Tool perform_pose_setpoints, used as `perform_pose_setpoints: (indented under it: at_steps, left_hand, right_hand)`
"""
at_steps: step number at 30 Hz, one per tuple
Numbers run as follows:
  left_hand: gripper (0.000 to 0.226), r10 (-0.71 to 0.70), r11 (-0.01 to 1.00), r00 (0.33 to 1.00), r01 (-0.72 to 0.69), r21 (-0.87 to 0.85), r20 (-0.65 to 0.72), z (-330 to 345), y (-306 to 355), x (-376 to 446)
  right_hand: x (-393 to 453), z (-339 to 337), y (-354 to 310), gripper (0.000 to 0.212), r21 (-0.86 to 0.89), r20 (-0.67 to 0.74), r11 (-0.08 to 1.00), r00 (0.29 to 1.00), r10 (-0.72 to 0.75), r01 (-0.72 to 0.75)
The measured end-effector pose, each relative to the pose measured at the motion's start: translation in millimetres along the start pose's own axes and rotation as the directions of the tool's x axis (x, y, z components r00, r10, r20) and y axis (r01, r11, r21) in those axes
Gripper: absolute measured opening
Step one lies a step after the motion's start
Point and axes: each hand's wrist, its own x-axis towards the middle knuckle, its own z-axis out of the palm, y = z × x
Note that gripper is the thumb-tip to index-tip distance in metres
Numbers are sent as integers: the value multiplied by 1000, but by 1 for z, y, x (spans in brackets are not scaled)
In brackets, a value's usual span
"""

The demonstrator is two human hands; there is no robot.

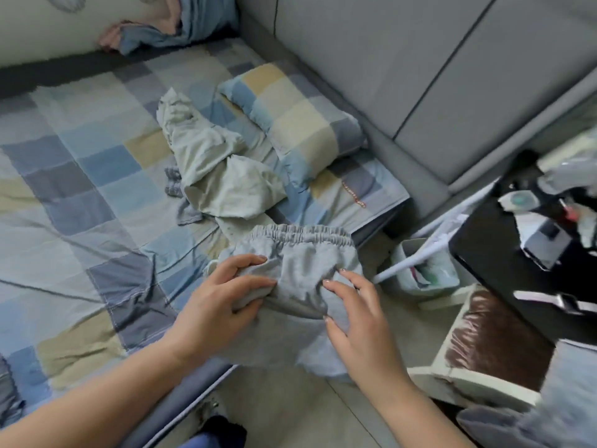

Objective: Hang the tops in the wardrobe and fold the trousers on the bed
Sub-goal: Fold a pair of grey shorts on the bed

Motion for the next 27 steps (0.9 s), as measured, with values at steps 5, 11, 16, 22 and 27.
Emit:
perform_pose_setpoints:
  at_steps: [5, 11, 16, 22, 27]
  left_hand:
    - [24, 217, 975, 972, -213, -60, 87, 30, 100, -15]
    - [24, 384, 922, 880, -348, -171, 278, 93, 224, -94]
    - [26, 538, 841, 731, -432, -324, 421, 160, 336, -174]
    - [25, 675, 738, 526, -482, -472, 518, 223, 438, -239]
    - [23, 777, 616, 313, -553, -561, 546, 265, 502, -272]
  right_hand:
    - [-102, -74, 16, 51, -21, -205, 996, 976, 77, -83]
    - [-284, -125, 43, 54, -68, -402, 963, 891, 213, -261]
    - [-455, -168, 53, 52, -11, -515, 886, 762, 392, -463]
    - [-595, -194, 57, 47, 104, -633, 741, 531, 564, -663]
    - [-667, -194, 56, 46, 212, -691, 638, 348, 633, -741]
